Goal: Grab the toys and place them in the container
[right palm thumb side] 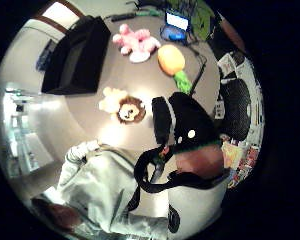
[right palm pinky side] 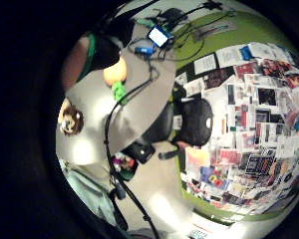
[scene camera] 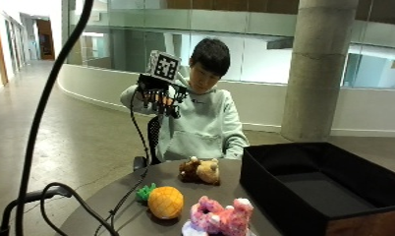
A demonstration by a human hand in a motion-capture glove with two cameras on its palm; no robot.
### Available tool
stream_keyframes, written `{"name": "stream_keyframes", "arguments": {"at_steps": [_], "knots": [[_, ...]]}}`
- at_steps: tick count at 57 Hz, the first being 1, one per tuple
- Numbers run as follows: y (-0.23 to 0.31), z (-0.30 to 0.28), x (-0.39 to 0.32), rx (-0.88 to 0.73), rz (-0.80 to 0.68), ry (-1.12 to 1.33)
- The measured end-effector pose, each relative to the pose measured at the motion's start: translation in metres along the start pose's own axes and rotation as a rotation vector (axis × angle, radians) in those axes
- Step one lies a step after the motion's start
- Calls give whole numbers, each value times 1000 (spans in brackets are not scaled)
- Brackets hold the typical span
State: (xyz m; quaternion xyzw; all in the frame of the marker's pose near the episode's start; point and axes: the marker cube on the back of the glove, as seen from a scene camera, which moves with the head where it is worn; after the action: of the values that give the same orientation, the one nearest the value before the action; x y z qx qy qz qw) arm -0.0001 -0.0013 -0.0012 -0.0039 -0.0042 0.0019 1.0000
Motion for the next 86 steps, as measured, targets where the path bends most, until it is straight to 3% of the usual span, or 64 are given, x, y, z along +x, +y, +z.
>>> {"name": "stream_keyframes", "arguments": {"at_steps": [12, 25, 27, 30, 32, 37, 47, 53, 62, 75, 86], "knots": [[-40, 7, 2, -24, -13, -75], [-102, 51, 2, 2, -16, -132], [-116, 64, 0, 14, 45, -139], [-142, 84, -8, 95, 308, -150], [-154, 98, -12, 126, 382, -164], [-147, 140, -13, -49, 83, -227], [-156, 212, -32, -304, 190, -313], [-156, 236, -41, -278, 230, -353], [-155, 235, -43, -108, 220, -342], [-132, 205, -60, -237, 31, -416], [-113, 113, -89, -225, -112, -425]]}}
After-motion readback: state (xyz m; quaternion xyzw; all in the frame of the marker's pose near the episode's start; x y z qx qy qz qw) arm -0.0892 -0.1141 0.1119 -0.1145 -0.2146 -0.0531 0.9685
